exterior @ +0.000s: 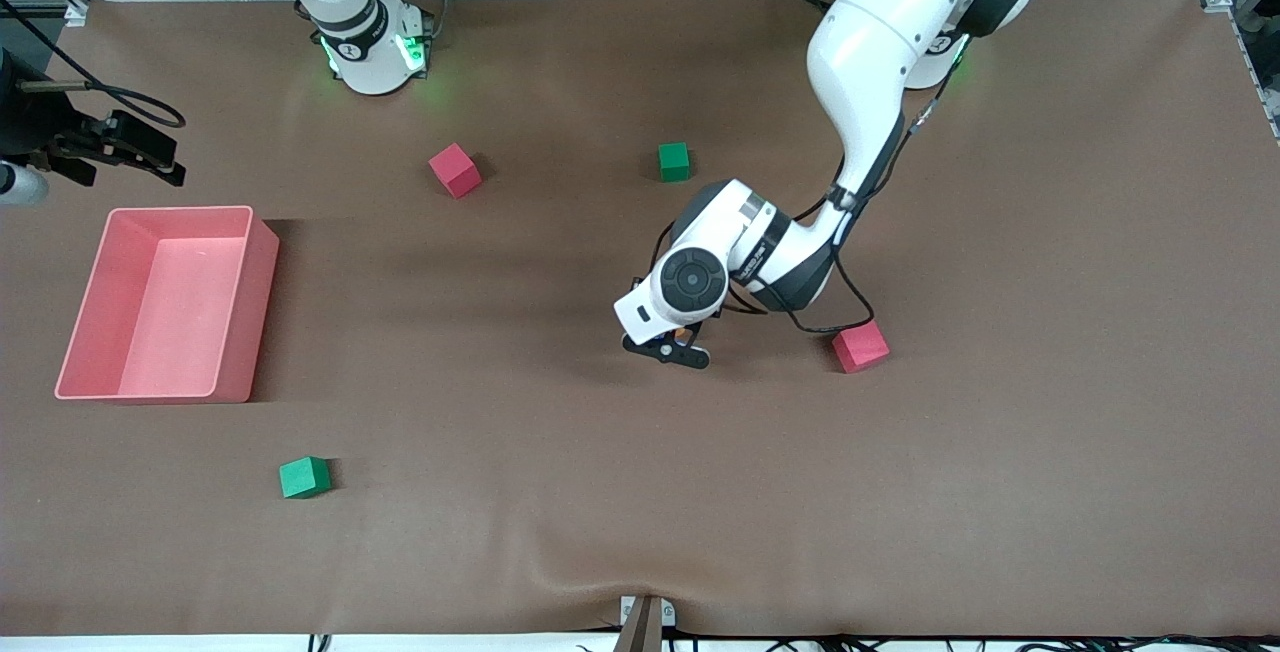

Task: Place and upright button with both arms
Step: 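Lift the button with the left gripper and turn it cap up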

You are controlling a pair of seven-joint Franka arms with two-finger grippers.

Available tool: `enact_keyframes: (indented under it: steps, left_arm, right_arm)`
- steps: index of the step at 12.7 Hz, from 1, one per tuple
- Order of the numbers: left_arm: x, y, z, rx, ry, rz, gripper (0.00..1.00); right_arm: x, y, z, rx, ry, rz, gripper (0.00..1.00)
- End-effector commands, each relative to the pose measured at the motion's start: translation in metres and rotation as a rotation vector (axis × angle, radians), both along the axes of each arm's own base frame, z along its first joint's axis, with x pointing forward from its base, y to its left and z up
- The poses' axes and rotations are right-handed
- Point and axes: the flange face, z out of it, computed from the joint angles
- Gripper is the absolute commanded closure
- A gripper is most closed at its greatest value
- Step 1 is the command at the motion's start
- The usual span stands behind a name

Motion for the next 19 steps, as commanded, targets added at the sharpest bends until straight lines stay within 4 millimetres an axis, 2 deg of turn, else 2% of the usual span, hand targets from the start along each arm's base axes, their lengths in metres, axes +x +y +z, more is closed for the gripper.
enact_keyframes:
  steps: [1,3,4,5,6,11,13,15,19]
  left_arm:
    - [0.004,-0.009,0.028,-0.022,-0.084,0.134,1.00]
    - [-0.005,-0.031,0.041,-0.039,-0.157,0.231,1.00]
    - [-0.003,-0.037,0.048,-0.047,-0.216,0.276,1.00]
    - [-0.008,-0.047,0.044,-0.049,-0.258,0.312,1.00]
    - [-0.021,-0.066,0.039,-0.051,-0.314,0.317,1.00]
    - [-0.060,-0.103,0.015,0.050,-0.574,0.403,1.00]
    - [-0.078,-0.115,-0.005,0.081,-0.692,0.403,1.00]
    - [-0.081,-0.116,-0.021,0.095,-0.804,0.423,1.00]
    - [-0.099,-0.126,-0.039,0.090,-0.924,0.385,1.00]
  right_arm:
    - [-0.004,-0.003,0.006,0.004,-0.012,0.024,0.00]
    - [-0.004,-0.004,0.005,0.004,-0.011,0.021,0.00]
    - [-0.004,-0.004,0.006,0.004,-0.012,0.023,0.00]
    - [-0.004,-0.004,0.005,0.004,-0.011,0.023,0.00]
    - [-0.004,-0.004,0.005,0.004,-0.011,0.023,0.00]
    - [-0.004,-0.007,0.004,0.005,-0.008,0.020,0.00]
    - [-0.005,-0.007,0.005,0.004,-0.009,0.020,0.00]
    - [-0.004,-0.007,0.004,0.005,-0.009,0.020,0.00]
    - [-0.004,-0.007,0.005,0.005,-0.012,0.020,0.00]
